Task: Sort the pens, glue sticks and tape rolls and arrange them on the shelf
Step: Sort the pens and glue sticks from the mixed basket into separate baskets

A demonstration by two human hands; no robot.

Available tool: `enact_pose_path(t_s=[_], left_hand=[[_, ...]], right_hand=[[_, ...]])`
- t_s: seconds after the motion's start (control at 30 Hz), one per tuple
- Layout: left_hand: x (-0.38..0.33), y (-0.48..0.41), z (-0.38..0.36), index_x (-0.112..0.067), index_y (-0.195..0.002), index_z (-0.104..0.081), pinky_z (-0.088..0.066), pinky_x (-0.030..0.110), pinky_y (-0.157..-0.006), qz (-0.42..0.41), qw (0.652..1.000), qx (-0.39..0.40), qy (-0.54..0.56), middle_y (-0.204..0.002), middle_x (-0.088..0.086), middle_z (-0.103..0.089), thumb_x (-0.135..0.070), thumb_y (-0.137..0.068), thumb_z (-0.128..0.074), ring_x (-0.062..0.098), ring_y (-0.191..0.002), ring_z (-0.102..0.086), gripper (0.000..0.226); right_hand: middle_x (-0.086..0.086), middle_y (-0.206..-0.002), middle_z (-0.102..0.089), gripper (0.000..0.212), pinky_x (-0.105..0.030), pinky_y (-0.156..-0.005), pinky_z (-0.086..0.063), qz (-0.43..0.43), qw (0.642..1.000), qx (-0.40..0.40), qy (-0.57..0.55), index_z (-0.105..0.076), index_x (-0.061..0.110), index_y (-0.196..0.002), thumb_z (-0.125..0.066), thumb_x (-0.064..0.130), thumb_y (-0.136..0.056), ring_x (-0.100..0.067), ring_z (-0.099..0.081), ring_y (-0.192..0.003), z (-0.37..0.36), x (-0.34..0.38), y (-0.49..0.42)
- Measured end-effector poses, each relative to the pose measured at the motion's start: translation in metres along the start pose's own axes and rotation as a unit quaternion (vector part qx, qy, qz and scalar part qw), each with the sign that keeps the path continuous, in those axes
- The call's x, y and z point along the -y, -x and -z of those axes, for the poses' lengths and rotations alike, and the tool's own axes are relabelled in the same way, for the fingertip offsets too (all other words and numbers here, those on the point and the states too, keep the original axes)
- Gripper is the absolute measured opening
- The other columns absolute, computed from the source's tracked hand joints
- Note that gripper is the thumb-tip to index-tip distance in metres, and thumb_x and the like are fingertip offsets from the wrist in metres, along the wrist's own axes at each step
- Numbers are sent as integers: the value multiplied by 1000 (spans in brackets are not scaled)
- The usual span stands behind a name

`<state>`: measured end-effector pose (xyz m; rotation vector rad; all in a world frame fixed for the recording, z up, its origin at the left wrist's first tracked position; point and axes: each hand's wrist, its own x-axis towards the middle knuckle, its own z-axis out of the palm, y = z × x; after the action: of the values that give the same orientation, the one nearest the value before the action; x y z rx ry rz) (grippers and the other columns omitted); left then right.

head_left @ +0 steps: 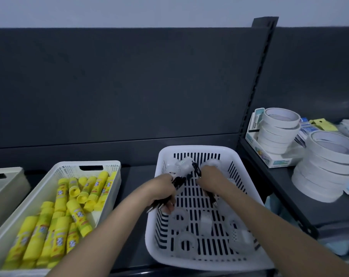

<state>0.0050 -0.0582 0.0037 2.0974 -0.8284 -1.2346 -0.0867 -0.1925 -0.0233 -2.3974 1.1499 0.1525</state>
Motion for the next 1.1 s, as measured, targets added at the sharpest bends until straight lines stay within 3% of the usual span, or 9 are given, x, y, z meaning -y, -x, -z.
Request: enact_pose_path(t_s=[0.23,0.43,0.53,0.6,0.7,0.77,0.9,1.0,1.1], left_hand=[[2,0,25,-7,-77,-45,-54,34,-61,-36,989,-86,-116,-64,15,-60,6,-86,-34,23,-54,-60,19],[2,-3,22,-11,-70,-40,-42,25,-47,-50,979,-113,-164,-63,9,-53,6,-82,-31,19,-52,-52,23],[5,-2,17,-12,-82,-40,-33,23,-49,-61,967,-99,-229,-73,0,-43,-1,-86,-37,16,-65,-46,12],[5,1,14,-12,-90,-40,-31,23,-51,-67,963,-67,-252,-74,-2,-42,-5,-87,-43,17,-73,-46,8],[0,-2,12,-14,-81,-40,-33,22,-43,-71,975,-74,-197,-64,2,-48,-2,-86,-44,15,-51,-45,13],[-3,-8,10,-13,-80,-39,-35,20,-41,-74,980,-91,-161,-58,3,-53,1,-86,-40,13,-44,-47,15],[-2,-20,2,-9,-91,-41,-47,27,-50,-55,990,-78,-102,-68,7,-57,-2,-92,-34,18,-53,-53,11],[-6,-30,-1,-9,-93,-42,-49,32,-62,-68,983,-127,-117,-82,5,-51,-6,-93,-37,22,-74,-53,6],[-12,-46,-8,-9,-85,-38,-34,25,-53,-80,972,-162,-152,-77,2,-42,-7,-93,-37,16,-70,-44,8]], right_hand=[[-4,-51,-48,44,-21,-43,-34,-4,990,26,-135,-43,10,-56,-39,26,-97,-13,-45,-44,-32,18,-14],[-10,-67,-55,19,-42,-77,-54,-62,949,34,-307,-47,5,-77,-43,13,-94,-26,-58,-63,-27,21,-20],[-13,-64,-61,11,-40,-61,-55,-48,898,42,-435,-43,5,-86,-41,10,-95,-25,-62,-58,19,2,-3],[-13,-62,-65,10,-34,-57,-54,-9,884,155,-442,-46,4,-87,-44,10,-95,-24,-65,-56,49,-16,21],[-14,-85,-70,13,-31,-68,-58,21,862,432,-263,-50,3,-90,-46,14,-96,-21,-69,-74,51,-32,64],[-4,-85,-69,14,-27,-76,-55,42,837,530,-130,-57,8,-84,-51,16,-94,-12,-66,-76,26,-34,80],[3,-82,-54,10,-29,-82,-45,92,927,363,-33,-53,16,-83,-54,22,-91,-14,-53,-79,15,-35,82],[1,-85,-61,13,-23,-76,-50,93,960,204,-168,-56,6,-92,-52,18,-92,-11,-60,-76,44,-40,75],[-2,-69,-56,20,-23,-60,-43,82,973,51,-209,-52,8,-73,-47,12,-93,-11,-53,-59,53,-38,62]])
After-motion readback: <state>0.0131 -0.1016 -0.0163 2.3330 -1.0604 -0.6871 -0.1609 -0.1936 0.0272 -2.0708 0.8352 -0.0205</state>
